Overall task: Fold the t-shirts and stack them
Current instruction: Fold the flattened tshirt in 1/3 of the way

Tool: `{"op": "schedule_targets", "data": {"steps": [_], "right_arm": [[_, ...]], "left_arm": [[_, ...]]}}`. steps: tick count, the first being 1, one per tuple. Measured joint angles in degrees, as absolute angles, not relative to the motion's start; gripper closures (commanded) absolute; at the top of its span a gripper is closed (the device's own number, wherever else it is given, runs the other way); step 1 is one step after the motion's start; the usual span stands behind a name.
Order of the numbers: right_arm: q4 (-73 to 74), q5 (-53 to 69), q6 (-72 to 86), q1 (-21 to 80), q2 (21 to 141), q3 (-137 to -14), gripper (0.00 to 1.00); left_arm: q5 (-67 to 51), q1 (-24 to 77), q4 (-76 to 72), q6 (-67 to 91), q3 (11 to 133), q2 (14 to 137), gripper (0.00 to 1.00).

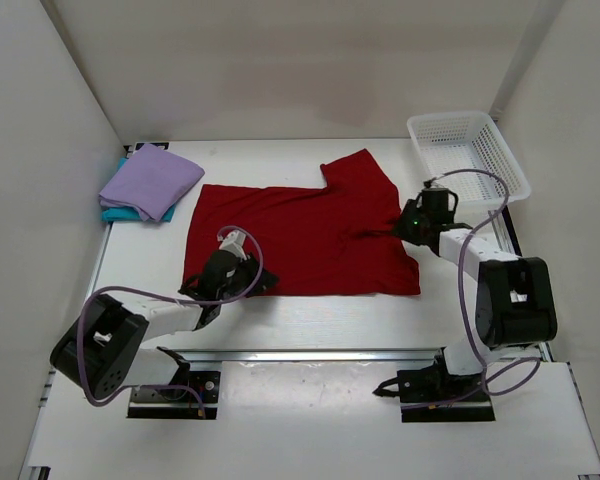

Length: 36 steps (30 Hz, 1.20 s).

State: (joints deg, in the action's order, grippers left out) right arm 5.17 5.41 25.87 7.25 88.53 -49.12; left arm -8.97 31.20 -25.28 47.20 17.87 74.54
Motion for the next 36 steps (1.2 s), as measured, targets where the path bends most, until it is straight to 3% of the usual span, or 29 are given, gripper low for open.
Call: {"op": "schedule_targets", "data": {"steps": [6, 12, 24, 29, 32, 34, 36], "right_arm": [[-1.21, 10.04, 28.40, 0.69, 93.01, -47.66, 0.61], [-4.03, 13.54, 29.85, -0.16, 96.60, -48.10, 0.61], [-5.63, 14.63, 30.59, -0.75, 101.47, -53.21, 0.99], [-4.43, 14.13, 30.39, 0.40, 103.50, -60.20, 1.00], [-1.72, 14.00, 30.22, 1.32, 106.06, -66.50, 0.93], [-0.19, 14.17, 30.20, 1.78, 108.57, -71.07, 0.76], [1.10, 14.20, 29.71, 1.89, 110.61, -74.63, 0.70]], "left_arm": [[-8.95, 34.22, -25.26, 46.46, 22.33, 79.26, 0.77], [-8.93, 36.03, -26.04, 46.09, 25.15, 82.63, 0.77], [-9.87, 41.25, -27.05, 45.95, 28.62, 90.50, 0.77], [-9.91, 43.72, -26.94, 45.45, 31.83, 92.95, 0.77], [-10.00, 44.25, -26.98, 45.34, 32.38, 93.19, 0.77], [-10.09, 44.23, -26.89, 45.28, 32.38, 93.19, 0.77], [-10.04, 44.21, -26.74, 45.28, 32.38, 93.12, 0.77]]}}
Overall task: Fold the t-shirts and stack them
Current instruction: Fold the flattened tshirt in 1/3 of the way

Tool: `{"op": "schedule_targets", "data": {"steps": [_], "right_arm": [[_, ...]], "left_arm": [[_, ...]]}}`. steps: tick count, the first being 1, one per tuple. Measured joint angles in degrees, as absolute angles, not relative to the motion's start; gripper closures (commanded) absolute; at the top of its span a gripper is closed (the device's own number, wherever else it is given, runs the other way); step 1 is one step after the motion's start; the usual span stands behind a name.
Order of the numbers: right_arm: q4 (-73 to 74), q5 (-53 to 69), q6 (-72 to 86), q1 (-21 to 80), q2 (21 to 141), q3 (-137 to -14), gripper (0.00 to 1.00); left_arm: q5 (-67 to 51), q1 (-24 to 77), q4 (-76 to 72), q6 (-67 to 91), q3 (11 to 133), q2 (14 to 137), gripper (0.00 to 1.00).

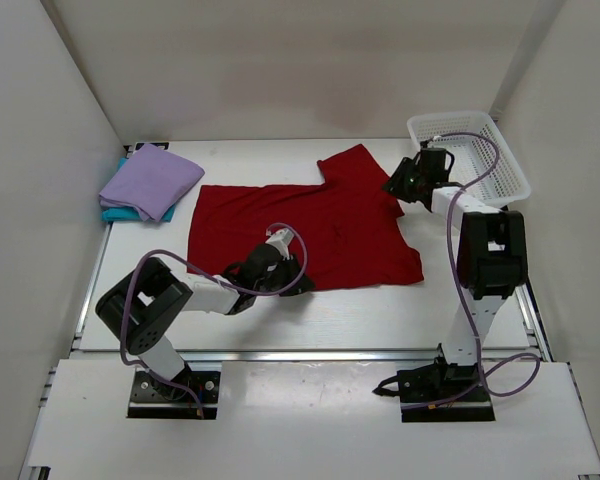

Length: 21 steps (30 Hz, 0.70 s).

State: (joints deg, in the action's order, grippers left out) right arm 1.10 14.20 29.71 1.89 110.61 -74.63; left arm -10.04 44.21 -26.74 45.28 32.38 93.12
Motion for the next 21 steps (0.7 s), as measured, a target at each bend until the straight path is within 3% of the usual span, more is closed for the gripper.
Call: {"op": "schedule_targets", "data": {"steps": [2, 4, 11, 17, 21], "right_arm": [[1.98, 13.76, 29.36, 2.00, 110.37, -74.61, 0.62], [1.91, 12.80, 29.28, 2.24, 107.63, -70.81, 0.61], [0.34, 8.27, 31.16, 3.70, 80.29, -39.51, 0.73], [1.89, 1.45, 33.34, 3.40, 59.37, -22.79, 0.60], [3.79, -0.12, 34.37, -0.27, 52.40, -16.53, 0.53]], "left_arm": [[-10.02, 44.03, -26.41, 45.23, 32.34, 92.90, 0.77], [-10.07, 43.59, -26.04, 45.17, 32.34, 92.55, 0.77], [-10.33, 39.42, -22.63, 43.88, 31.66, 88.71, 0.76], [-9.15, 32.99, -18.46, 42.04, 28.18, 78.85, 0.74], [-8.93, 31.44, -17.37, 40.84, 27.64, 77.89, 0.73]]}}
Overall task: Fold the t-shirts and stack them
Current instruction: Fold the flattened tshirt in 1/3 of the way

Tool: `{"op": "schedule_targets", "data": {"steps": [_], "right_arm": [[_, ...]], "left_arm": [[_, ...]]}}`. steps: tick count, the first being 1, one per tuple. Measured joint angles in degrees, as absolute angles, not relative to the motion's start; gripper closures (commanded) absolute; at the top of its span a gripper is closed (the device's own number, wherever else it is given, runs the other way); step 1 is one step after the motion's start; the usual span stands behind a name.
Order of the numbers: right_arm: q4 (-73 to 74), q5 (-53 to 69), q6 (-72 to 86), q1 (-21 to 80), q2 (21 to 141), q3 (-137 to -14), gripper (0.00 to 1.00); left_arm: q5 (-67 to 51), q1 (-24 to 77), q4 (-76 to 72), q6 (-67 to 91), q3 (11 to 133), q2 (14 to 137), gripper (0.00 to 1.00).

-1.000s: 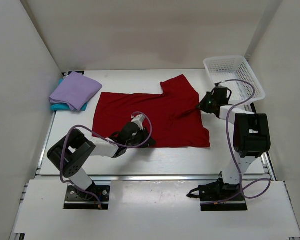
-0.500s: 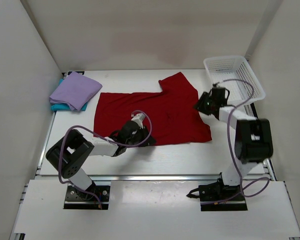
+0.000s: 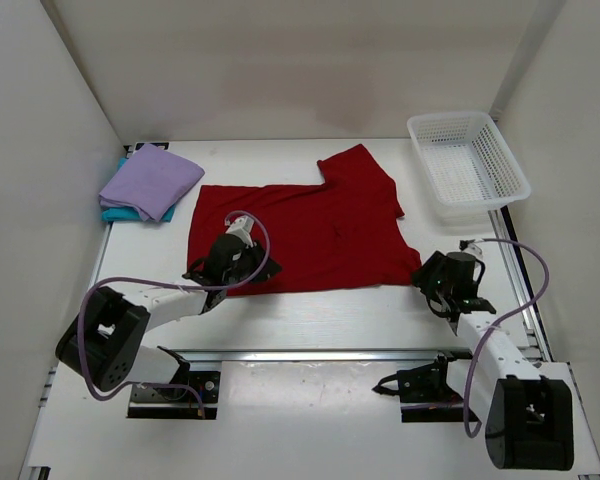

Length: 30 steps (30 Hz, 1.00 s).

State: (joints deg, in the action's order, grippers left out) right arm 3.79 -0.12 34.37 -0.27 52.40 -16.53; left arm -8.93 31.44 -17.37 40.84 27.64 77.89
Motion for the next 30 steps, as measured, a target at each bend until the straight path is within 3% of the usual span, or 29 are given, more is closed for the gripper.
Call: {"op": "schedule_targets", "data": {"steps": [3, 6, 9, 11, 12, 16, 21, 25, 29, 30], "right_arm": [[4.21, -0.01, 34.48, -4.23, 52.05, -14.74, 0.50], [1.85, 2.09, 34.30, -6.85, 54.11, -14.48, 0.56], [-1.48, 4.32, 33.87, -7.31, 58.33, -15.33, 0.76], [-2.46, 5.96, 33.82, -7.20, 60.12, -15.46, 0.98], [-2.35, 6.48, 33.87, -7.20, 60.45, -15.66, 1.00], [1.06, 7.49, 34.30, -7.29, 58.15, -15.90, 1.00], [12.71, 8.40, 35.66, -6.83, 43.88, -15.92, 1.00], [22.96, 5.39, 39.33, 0.08, 34.79, -17.21, 1.00], [31.09, 2.22, 41.74, 3.77, 33.54, -21.15, 1.00], [32.67, 1.48, 42.11, 3.66, 33.08, -21.76, 0.91]], "left_arm": [[-8.97, 30.59, -17.04, 40.45, 25.91, 77.93, 0.74], [-9.19, 29.45, -17.15, 40.53, 23.20, 78.02, 0.74], [-9.43, 28.75, -16.62, 40.49, 21.67, 78.54, 0.73], [-9.43, 28.73, -16.69, 40.47, 21.41, 78.54, 0.75], [-9.45, 28.73, -16.75, 40.47, 21.34, 78.54, 0.75], [-9.52, 28.71, -16.97, 40.29, 20.75, 78.48, 0.74], [-9.78, 28.23, -16.67, 39.90, 17.96, 75.46, 0.74], [-9.67, 28.25, -14.66, 39.29, 15.86, 71.42, 0.74], [-9.72, 26.92, -11.75, 38.30, 14.83, 67.64, 0.73], [-9.76, 26.17, -10.85, 38.09, 14.41, 66.39, 0.73]]}}
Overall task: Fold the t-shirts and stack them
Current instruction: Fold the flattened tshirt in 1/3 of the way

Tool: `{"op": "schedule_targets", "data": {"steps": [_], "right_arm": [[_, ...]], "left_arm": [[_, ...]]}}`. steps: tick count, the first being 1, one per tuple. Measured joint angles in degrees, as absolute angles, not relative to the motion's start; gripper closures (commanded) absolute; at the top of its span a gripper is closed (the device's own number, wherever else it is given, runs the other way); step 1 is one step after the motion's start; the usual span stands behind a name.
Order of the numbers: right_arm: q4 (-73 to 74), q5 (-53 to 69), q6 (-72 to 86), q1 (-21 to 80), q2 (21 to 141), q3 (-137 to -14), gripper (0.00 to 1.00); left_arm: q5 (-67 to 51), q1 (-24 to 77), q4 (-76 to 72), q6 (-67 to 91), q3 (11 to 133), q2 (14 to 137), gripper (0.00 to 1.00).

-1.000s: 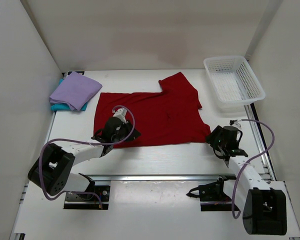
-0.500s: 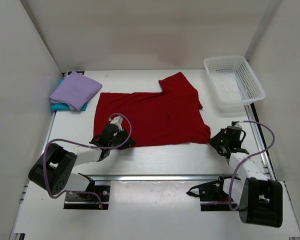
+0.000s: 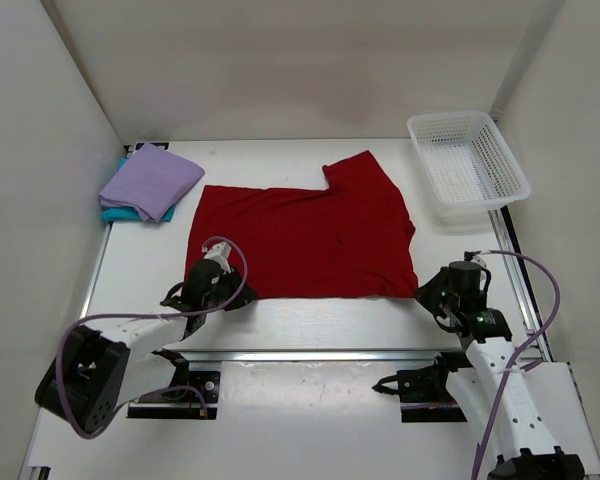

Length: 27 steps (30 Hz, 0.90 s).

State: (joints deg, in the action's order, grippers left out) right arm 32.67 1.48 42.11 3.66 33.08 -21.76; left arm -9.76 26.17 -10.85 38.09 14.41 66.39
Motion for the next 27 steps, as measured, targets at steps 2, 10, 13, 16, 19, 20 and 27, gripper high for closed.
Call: {"op": "schedule_targets", "data": {"steps": [2, 10, 13, 16, 19, 20, 27], "right_arm": [[35.03, 0.71, 42.87, 3.11, 32.10, -22.41, 0.65], [34.89, 5.10, 38.87, -1.06, 34.48, -24.88, 0.83], [29.54, 4.93, 37.95, 8.75, 42.76, -26.22, 1.00], [22.96, 5.45, 36.40, 18.83, 55.68, -29.50, 1.00], [16.36, 6.26, 34.61, 21.80, 68.42, -32.91, 1.00], [14.09, 6.37, 34.24, 22.02, 71.75, -33.58, 0.99], [2.13, 6.85, 34.83, 23.05, 75.79, -27.70, 1.00]], "left_arm": [[-9.85, 25.02, -9.23, 37.80, 13.41, 63.57, 0.72], [-9.52, 24.99, -2.09, 36.23, 15.18, 55.86, 0.72], [-8.75, 27.14, -1.39, 35.97, 18.94, 58.76, 0.72], [-7.70, 30.68, -2.13, 35.77, 23.83, 65.28, 0.73], [-7.68, 32.80, -3.25, 35.46, 27.20, 72.12, 0.74], [-7.81, 33.06, -3.60, 35.35, 27.57, 74.02, 0.74], [-7.49, 32.36, -3.49, 34.89, 23.94, 75.16, 0.72]]}}
